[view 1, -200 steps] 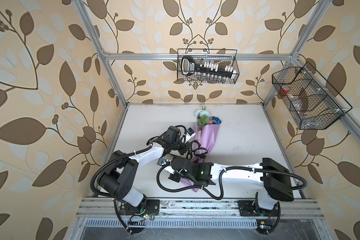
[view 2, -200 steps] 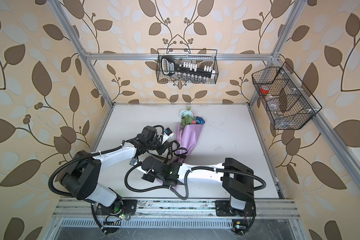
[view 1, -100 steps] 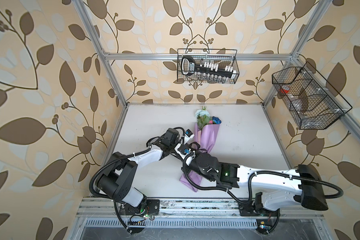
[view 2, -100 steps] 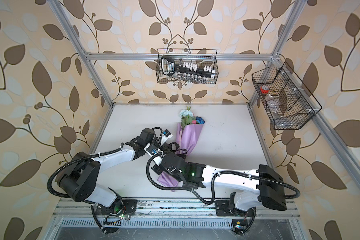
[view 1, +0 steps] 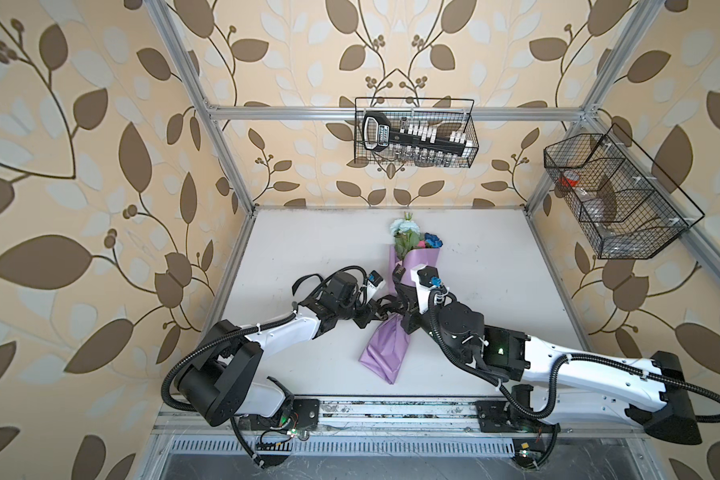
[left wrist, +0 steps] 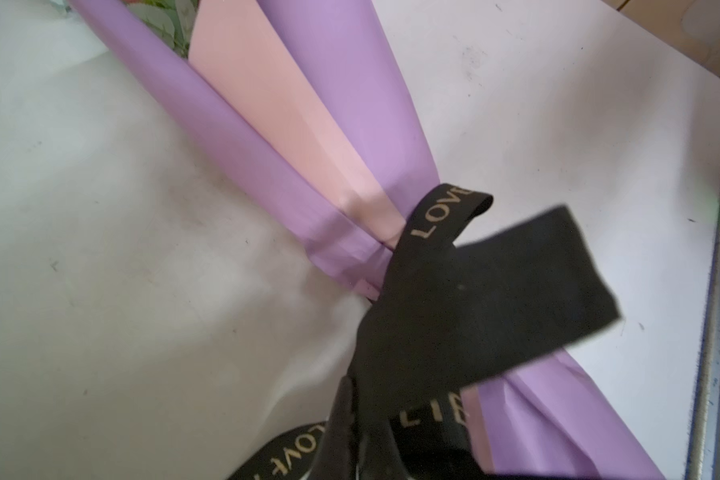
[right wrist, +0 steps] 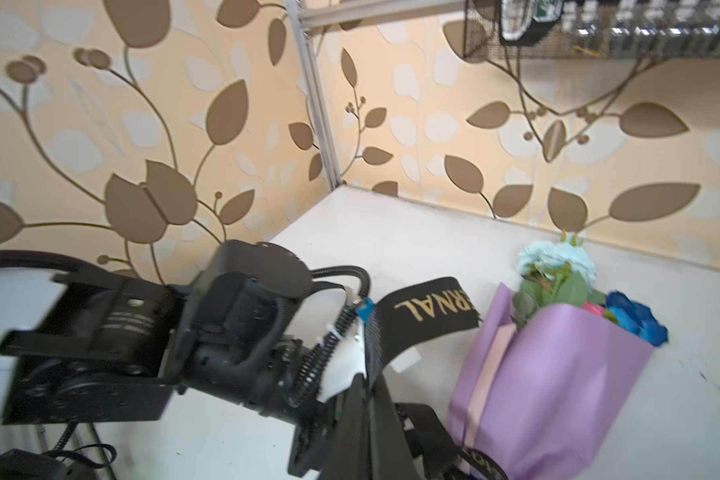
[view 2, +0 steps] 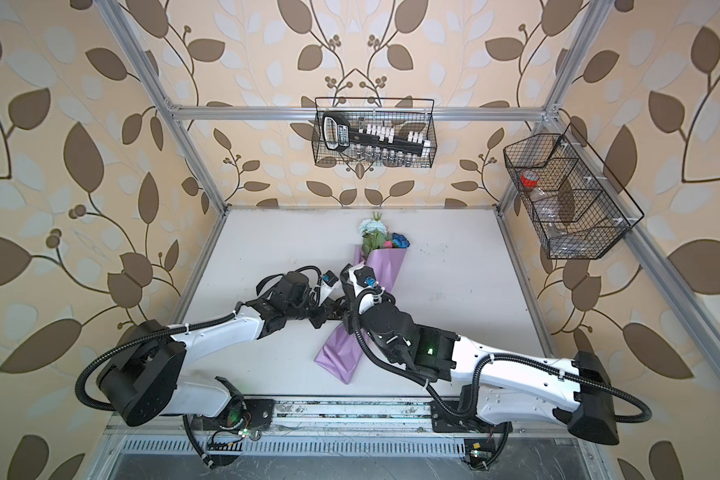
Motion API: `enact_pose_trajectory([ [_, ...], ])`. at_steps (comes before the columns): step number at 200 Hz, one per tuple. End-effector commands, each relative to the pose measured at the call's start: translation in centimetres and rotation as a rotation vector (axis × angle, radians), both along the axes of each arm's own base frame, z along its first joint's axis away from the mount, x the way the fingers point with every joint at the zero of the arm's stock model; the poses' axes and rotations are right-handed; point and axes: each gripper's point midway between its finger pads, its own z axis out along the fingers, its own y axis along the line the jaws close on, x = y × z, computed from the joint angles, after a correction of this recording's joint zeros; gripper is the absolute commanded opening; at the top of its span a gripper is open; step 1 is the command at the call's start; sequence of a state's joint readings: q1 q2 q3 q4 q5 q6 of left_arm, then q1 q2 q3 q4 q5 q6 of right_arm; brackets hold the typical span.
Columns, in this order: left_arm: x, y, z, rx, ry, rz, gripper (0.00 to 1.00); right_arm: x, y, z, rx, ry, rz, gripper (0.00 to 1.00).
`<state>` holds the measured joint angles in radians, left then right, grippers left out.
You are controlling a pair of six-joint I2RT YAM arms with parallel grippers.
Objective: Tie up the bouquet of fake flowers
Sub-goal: 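Pull the ribbon loop and end apart with both grippers to tighten the bow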
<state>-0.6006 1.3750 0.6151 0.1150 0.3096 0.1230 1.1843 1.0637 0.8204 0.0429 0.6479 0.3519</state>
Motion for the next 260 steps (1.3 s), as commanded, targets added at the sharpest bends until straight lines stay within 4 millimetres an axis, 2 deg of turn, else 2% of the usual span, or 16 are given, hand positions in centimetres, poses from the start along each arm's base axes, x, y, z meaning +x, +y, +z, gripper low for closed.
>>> enact_pose_trajectory([
  [1,0.2,0.6,0.2,-0.015,0.005,0.113,0.00,0.8,-3.5,-3.4,0.011,0.114,-0.135,0.00],
  [37,1.3,3.2,-0.7,-0.040,0.026,0.348,0.00,1.0,-6.9,-5.6,0.053,0.176,-0.240,0.00],
  [75,2.2,3.7,-0.4,-0.105,0.035,0.459,0.00,1.0,-8.7,-7.6,0.051,0.225,-0.295,0.00],
  [100,2.4,3.6,-0.4,-0.126,0.046,0.479,0.00,1.0,-10.2,-8.5,0.048,0.245,-0.360,0.00],
  [135,2.2,3.9,-1.9,-0.089,0.072,0.492,0.00,1.2,-13.5,-9.2,0.055,0.280,-0.478,0.00],
  [161,1.9,3.8,-2.3,-0.090,0.072,0.472,0.00,1.3,-15.5,-9.7,0.060,0.298,-0.531,0.00],
  [190,1.5,3.8,-2.7,-0.074,0.074,0.449,0.00,1.2,-16.3,-11.1,0.062,0.347,-0.544,0.00],
  [224,0.5,3.5,-3.0,-0.066,0.100,0.404,0.00,0.9,-17.1,-14.3,0.013,0.448,-0.596,0.00],
  [228,0.3,3.3,-3.1,-0.066,0.107,0.392,0.03,0.9,-17.2,-14.6,0.009,0.459,-0.602,0.00],
  [239,-0.3,3.0,-3.1,-0.067,0.128,0.364,0.19,0.9,-17.2,-15.2,0.002,0.476,-0.608,0.00],
  [260,-1.5,2.7,-2.7,-0.094,0.149,0.343,0.31,1.1,-17.2,-15.4,-0.013,0.472,-0.612,0.00],
])
